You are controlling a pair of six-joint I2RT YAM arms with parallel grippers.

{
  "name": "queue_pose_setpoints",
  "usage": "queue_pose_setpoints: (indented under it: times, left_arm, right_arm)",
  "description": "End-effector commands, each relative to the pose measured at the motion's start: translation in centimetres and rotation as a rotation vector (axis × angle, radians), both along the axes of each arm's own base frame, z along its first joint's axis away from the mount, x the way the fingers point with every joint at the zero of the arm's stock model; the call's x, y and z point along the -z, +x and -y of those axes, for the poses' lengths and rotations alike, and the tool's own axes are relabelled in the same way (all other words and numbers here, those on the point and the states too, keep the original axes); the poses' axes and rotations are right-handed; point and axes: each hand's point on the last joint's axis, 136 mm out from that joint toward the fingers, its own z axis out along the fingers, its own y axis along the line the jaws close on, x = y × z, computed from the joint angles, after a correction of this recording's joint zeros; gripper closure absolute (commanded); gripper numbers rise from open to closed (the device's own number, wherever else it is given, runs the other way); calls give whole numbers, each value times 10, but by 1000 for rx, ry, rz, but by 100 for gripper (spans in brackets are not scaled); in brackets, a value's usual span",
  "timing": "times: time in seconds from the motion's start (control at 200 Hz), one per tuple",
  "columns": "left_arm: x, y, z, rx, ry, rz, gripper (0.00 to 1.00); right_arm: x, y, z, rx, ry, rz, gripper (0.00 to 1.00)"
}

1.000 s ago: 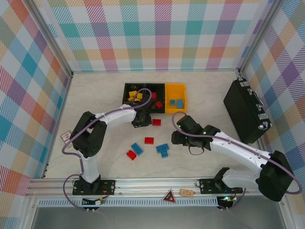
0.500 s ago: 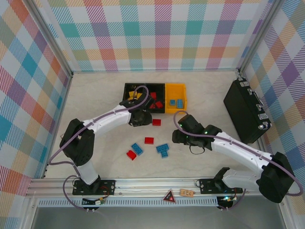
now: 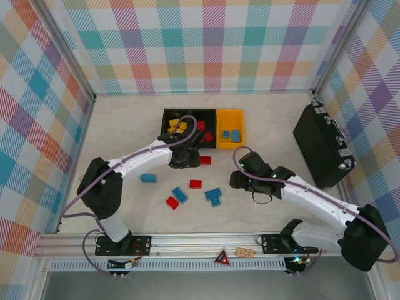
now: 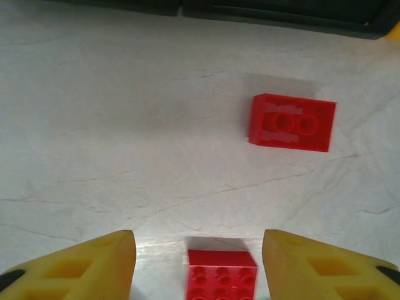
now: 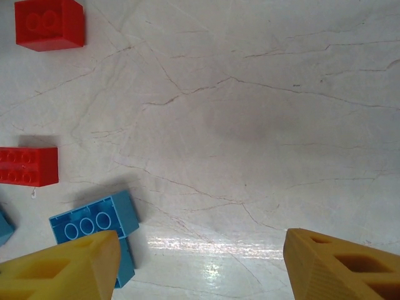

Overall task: Sort the legos into containers by color
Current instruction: Pick up the lego from the center of the table, then pick up the lego from the middle-left of the table.

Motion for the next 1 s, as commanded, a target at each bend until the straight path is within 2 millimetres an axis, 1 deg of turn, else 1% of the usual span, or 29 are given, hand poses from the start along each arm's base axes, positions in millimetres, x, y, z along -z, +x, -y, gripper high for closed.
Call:
queue_pose_setpoints:
  times: [0.0, 0.11, 0.15, 0.19, 0.25, 0.33, 0.4, 0.475, 0.565, 0.685, 0.895, 0.945, 0.995]
  left_arm:
    - [-10, -9, -30, -47, 69, 23, 39]
    - [-7, -18, -51, -98, 93, 20, 36]
    - [-5, -23, -61, -125, 105, 16, 33]
    - [-4, -28, -73, -161, 121, 16, 32]
    - [-4, -38, -92, -224, 145, 21, 27]
    - [-4, -53, -121, -339, 171, 32, 17]
    - [1, -64, -142, -442, 153, 35, 13]
    - [12, -71, -156, -524, 90, 26, 12]
    - [20, -70, -163, -583, 19, 25, 11]
    - [28, -61, -168, -616, -13, 20, 10]
    - [46, -42, -167, -639, -27, 8, 9]
    - [52, -40, -165, -645, -37, -13, 10]
    - [59, -38, -165, -653, -34, -29, 13]
  right_arm:
    - [-3, 1, -3, 7, 33, 7, 30]
    - [-1, 1, -5, 3, 37, -2, 30]
    - [0, 1, -6, 1, 40, -4, 30]
    - [1, 0, -6, 2, 44, -6, 30]
    - [3, 0, -7, 2, 50, -9, 30]
    - [4, 0, -9, 0, 54, -11, 30]
    - [4, 1, -10, -5, 56, -11, 30]
    - [3, 3, -13, -10, 57, -10, 30]
    - [3, 5, -15, -15, 57, -10, 30]
    - [4, 5, -15, -14, 53, -15, 30]
    - [4, 4, -12, -7, 44, -16, 30]
    - [4, 4, -12, -7, 40, -18, 30]
    - [4, 4, -11, -6, 36, -17, 30]
